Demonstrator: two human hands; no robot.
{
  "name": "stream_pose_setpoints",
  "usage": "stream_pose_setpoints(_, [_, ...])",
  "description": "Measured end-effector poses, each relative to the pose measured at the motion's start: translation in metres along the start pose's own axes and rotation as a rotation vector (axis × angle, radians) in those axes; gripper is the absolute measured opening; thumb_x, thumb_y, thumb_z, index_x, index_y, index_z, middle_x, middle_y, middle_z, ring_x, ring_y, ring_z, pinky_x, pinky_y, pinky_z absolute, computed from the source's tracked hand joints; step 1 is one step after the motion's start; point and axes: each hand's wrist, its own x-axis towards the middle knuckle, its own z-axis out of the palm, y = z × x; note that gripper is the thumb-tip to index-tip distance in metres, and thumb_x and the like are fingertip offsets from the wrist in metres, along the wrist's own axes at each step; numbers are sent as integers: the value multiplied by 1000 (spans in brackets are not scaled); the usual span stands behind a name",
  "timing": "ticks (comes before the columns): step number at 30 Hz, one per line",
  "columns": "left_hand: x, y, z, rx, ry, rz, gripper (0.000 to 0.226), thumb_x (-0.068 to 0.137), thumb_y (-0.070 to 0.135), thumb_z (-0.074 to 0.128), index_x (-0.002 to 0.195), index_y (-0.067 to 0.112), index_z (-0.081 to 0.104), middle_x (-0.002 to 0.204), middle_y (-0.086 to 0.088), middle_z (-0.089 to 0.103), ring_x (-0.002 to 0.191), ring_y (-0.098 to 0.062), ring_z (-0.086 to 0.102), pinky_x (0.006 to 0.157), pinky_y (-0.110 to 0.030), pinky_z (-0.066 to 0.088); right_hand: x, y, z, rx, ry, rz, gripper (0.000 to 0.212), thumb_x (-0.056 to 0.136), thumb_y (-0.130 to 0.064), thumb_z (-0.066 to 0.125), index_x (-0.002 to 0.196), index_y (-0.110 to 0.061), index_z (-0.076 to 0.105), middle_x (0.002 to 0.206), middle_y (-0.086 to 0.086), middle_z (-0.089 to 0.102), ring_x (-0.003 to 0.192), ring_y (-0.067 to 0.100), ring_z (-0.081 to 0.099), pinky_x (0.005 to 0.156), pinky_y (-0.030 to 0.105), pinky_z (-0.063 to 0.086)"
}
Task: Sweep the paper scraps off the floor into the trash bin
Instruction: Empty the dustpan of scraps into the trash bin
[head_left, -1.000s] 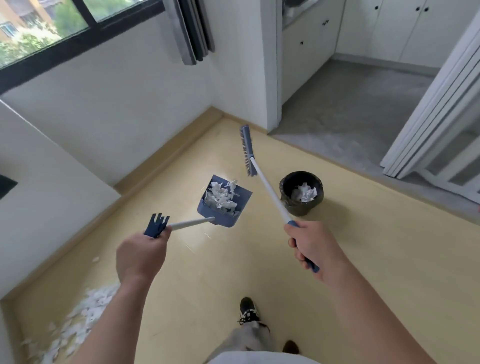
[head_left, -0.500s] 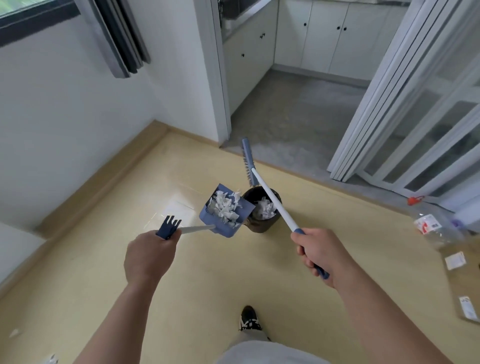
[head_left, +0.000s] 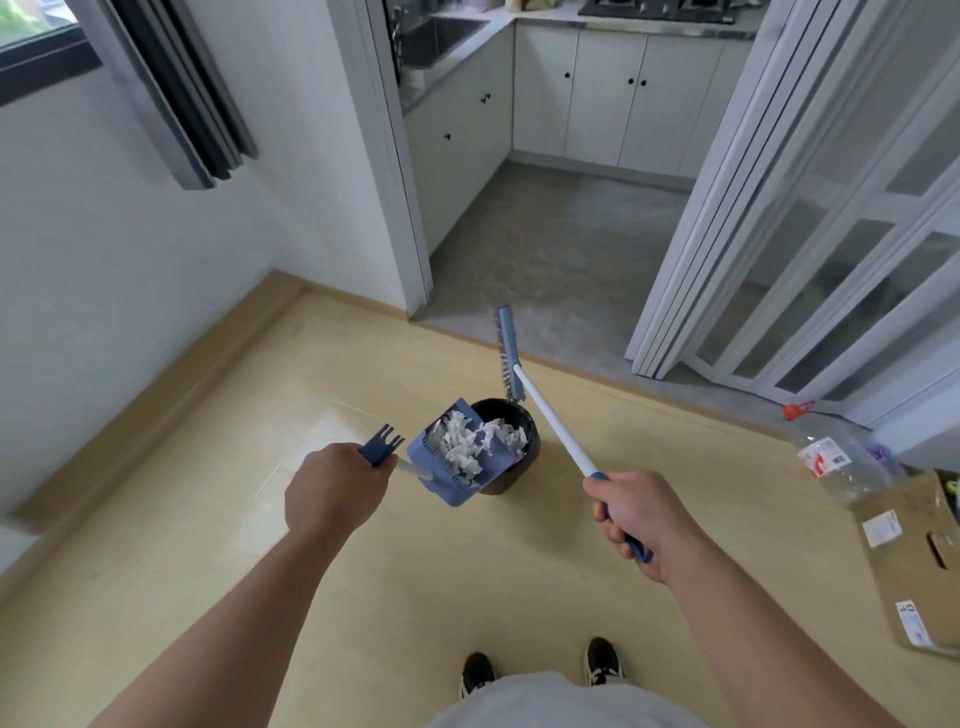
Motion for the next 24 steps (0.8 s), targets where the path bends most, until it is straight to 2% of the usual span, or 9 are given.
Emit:
stream_pose_setpoints(6, [13,40,2,101,-16,70,40,91,49,57,69,17,64,62,0,63,53,-20,57,48,-21,35,15,-4,-16,27,-12,30,15,95,-13,55,96,-3,66,63,5,47,37,11,32,36,19,24])
stream_pose_setpoints(13, [28,70,3,154,15,96,40,91,48,59,64,19,56,63,0,60,55,-21,56,48,-23,36,29,-8,-37,12,-23,44,13,95,-13,55,95,-4,65,61,4,47,37,10,33,36,18,25])
stream_pose_setpoints(24, [31,101,11,343,40,216,40,93,52,53,70,19,59,68,1,60,59,-22,60,50,-22,41,44,-16,-53,-15,-29,27,12,95,-14,56,93,-6,65,62,4,48,40,12,35,37,20,27])
